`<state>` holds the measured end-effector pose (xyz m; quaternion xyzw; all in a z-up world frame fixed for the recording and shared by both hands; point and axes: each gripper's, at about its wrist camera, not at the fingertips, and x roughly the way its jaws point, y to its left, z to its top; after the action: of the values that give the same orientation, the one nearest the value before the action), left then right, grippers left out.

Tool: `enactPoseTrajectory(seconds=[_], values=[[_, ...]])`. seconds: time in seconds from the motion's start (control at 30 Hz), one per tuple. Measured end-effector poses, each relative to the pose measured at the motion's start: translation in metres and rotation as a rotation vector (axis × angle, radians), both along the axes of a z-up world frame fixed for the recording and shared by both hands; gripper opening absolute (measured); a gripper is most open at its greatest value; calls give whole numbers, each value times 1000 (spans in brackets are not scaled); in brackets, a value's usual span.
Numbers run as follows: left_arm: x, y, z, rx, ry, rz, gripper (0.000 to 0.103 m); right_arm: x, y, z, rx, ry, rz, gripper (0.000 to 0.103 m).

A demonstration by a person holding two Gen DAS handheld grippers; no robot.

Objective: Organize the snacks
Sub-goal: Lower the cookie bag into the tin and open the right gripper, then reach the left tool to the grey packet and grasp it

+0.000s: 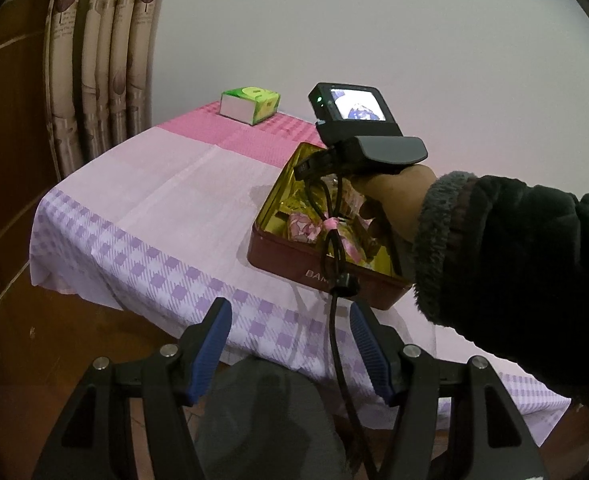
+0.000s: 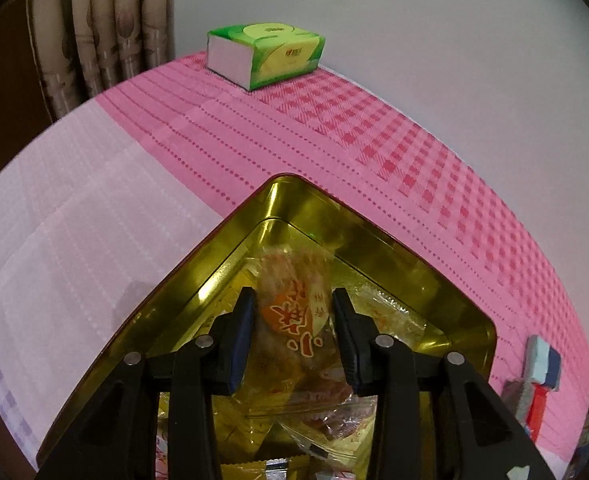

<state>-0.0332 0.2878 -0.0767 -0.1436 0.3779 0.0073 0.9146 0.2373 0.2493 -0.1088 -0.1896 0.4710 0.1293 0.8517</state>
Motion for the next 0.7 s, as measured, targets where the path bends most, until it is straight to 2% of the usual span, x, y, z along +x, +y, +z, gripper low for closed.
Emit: enactPoseTrajectory(seconds=[0.03, 0.1, 0.23, 0.33, 0.37, 0.47, 0.6, 0.7], values=[[0, -1, 0, 1, 1, -1, 63, -1, -1, 0, 11, 5, -1, 49], [-1, -3, 0, 12, -1, -1, 63, -6, -4, 5, 16, -15, 6, 67], [-4, -6, 2, 30, -18, -5, 63, -25, -16, 24, 51, -69, 52, 68], [-6, -12, 4, 52, -31, -14, 63, -45, -46, 39, 102, -107, 41, 69], [-6, -14, 4, 59, -34, -18, 63, -53, -62, 44, 127, -117, 26, 70], [-7, -25, 5, 83, -46, -49, 63, -86, -132, 55, 227, -152, -77, 86], [-4, -50, 1, 94, -53, -155, 63, -141, -235, 54, 267, -210, -243, 88], [1, -84, -8, 167, -55, -249, 63, -181, -307, 47, 273, -230, -387, 91]])
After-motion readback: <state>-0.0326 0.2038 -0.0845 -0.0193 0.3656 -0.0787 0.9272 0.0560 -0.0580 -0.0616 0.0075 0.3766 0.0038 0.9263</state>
